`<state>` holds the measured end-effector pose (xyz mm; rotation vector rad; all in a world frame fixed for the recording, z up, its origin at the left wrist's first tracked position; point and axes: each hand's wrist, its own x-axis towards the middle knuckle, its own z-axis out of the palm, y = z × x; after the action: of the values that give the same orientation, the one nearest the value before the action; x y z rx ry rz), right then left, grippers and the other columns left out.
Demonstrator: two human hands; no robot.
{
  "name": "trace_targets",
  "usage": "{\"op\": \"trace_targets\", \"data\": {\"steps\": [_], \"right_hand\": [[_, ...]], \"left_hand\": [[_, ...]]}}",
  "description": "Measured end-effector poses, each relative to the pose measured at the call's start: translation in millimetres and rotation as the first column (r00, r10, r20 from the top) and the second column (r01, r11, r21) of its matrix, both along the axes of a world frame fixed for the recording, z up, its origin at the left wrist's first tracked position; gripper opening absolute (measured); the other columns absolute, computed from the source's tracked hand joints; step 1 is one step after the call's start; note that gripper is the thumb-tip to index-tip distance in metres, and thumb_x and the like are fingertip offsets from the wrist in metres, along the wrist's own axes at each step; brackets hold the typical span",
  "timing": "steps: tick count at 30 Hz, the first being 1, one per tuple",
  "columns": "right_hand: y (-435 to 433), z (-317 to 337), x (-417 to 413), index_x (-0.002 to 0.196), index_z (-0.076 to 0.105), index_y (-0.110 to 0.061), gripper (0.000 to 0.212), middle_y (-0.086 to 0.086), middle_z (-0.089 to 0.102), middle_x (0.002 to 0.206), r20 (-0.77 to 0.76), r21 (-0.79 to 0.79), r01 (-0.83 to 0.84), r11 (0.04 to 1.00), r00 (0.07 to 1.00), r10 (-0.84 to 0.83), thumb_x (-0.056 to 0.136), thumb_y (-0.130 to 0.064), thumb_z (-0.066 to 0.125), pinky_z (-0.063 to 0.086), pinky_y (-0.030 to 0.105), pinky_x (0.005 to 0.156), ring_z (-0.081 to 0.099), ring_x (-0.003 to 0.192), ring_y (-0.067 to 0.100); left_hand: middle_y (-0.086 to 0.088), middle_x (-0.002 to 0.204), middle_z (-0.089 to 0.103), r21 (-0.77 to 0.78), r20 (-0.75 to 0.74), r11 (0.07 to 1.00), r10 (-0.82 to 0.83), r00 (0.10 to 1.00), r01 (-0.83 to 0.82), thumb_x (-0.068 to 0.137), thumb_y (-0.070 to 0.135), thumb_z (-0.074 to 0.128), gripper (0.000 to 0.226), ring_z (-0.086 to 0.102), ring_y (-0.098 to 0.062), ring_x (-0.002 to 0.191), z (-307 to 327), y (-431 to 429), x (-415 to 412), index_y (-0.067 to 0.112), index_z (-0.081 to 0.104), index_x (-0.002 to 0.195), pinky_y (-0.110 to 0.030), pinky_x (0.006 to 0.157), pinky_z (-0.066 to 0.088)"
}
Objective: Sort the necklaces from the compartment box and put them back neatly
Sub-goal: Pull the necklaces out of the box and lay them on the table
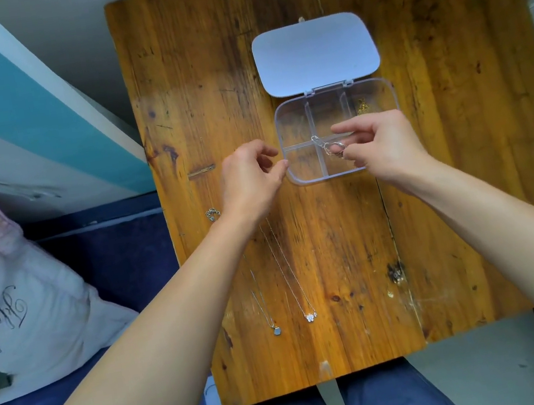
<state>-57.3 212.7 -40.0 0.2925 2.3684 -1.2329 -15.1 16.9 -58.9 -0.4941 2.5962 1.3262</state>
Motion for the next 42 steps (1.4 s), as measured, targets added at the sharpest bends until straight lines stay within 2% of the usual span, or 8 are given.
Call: {"op": "trace_targets", "data": {"steps": [4, 8, 13, 22, 27, 32, 35, 42], "right_hand": [[17, 7, 15, 0.111, 0.071, -0.011, 0.030, 0.007, 0.075, 0.095, -0.008, -0.025, -0.003, 1.000, 1.000, 0.003, 0.085, 0.002, 0.064, 0.057, 0.035, 0.069, 0.071, 0.087, 0.020], [36, 10, 37, 0.102, 0.076, -0.012, 0.025, 0.004, 0.075, 0.094, -0.093, 0.042, -0.011, 0.999, 0.996, 0.015, 0.084, 0.001, 0.065, 0.056, 0.036, 0.082, 0.068, 0.082, 0.013], [50, 11, 60, 0.090, 0.075, -0.017, 0.021, 0.001, 0.074, 0.082, -0.077, -0.028, 0.157, 0.987, 0.984, -0.159, 0.080, 0.002, 0.073, 0.058, 0.030, 0.071, 0.067, 0.070, 0.015], [61, 1, 78, 0.100, 0.069, -0.009, 0.031, 0.001, 0.058, 0.064, 0.240, -0.152, 0.471, 0.869, 0.870, -0.430, 0.073, 0.002, 0.080, 0.055, 0.022, 0.061, 0.057, 0.052, 0.012], [69, 2, 84, 0.084, 0.076, -0.006, 0.009, 0.007, 0.065, 0.067, 0.367, -0.093, 0.377, 0.921, 0.873, -0.321, 0.078, -0.011, 0.080, 0.046, 0.018, 0.048, 0.052, 0.054, 0.013], [79, 32, 85, 0.082, 0.079, -0.016, 0.007, 0.009, 0.059, 0.064, 0.232, -0.185, 0.265, 0.946, 0.948, -0.220, 0.081, -0.022, 0.076, 0.044, 0.023, 0.051, 0.049, 0.058, 0.008], [84, 52, 83, 0.084, 0.080, -0.016, 0.018, 0.024, 0.066, 0.085, 0.148, -0.218, 0.151, 0.964, 0.982, -0.120, 0.076, -0.032, 0.075, 0.046, 0.021, 0.052, 0.051, 0.069, 0.017], [92, 86, 78, 0.088, 0.080, -0.026, 0.021, 0.006, 0.073, 0.086, 0.101, -0.294, -0.067, 0.954, 0.990, 0.101, 0.077, -0.037, 0.066, 0.050, 0.025, 0.057, 0.061, 0.074, 0.015]], "left_hand": [[-0.005, 0.089, 0.065, -0.215, -0.188, 0.966, -0.182, 0.965, 0.141, 0.085, 0.017, 0.066, 0.011, 0.061, -0.022, 0.085, 9, 16, -3, 0.011, 0.069, 0.093, -0.038, 0.070, 0.053], [-0.012, 0.081, 0.063, -0.396, -0.243, 0.843, -0.478, 0.844, 0.363, 0.080, 0.010, 0.067, 0.006, 0.058, -0.032, 0.078, 10, 38, 2, 0.005, 0.069, 0.084, -0.037, 0.060, 0.044], [-0.012, 0.086, 0.063, -0.451, -0.154, 0.729, -0.632, 0.760, 0.515, 0.083, 0.014, 0.064, 0.012, 0.055, -0.033, 0.084, 3, 62, 10, 0.007, 0.069, 0.090, -0.041, 0.069, 0.041], [-0.010, 0.115, 0.058, -0.418, 0.035, 0.645, -0.692, 0.721, 0.640, 0.093, 0.025, 0.051, 0.034, 0.051, -0.031, 0.106, -1, 87, -9, 0.014, 0.055, 0.125, -0.041, 0.086, 0.042], [-0.009, 0.116, 0.055, -0.439, 0.135, 0.605, -0.686, 0.715, 0.664, 0.096, 0.031, 0.046, 0.032, 0.047, -0.030, 0.110, -6, 93, -13, 0.018, 0.057, 0.122, -0.044, 0.091, 0.038], [-0.007, 0.112, 0.057, -0.392, 0.085, 0.672, -0.654, 0.752, 0.628, 0.094, 0.033, 0.049, 0.027, 0.048, -0.028, 0.108, -7, 92, -13, 0.020, 0.057, 0.117, -0.042, 0.090, 0.037], [-0.006, 0.109, 0.058, -0.372, 0.018, 0.713, -0.635, 0.772, 0.595, 0.094, 0.035, 0.050, 0.029, 0.049, -0.028, 0.106, -9, 93, -10, 0.022, 0.057, 0.119, -0.041, 0.088, 0.036], [-0.005, 0.106, 0.056, -0.426, -0.084, 0.717, -0.638, 0.765, 0.551, 0.093, 0.033, 0.054, 0.025, 0.047, -0.027, 0.104, -11, 93, -7, 0.025, 0.064, 0.114, -0.041, 0.084, 0.035]]}}
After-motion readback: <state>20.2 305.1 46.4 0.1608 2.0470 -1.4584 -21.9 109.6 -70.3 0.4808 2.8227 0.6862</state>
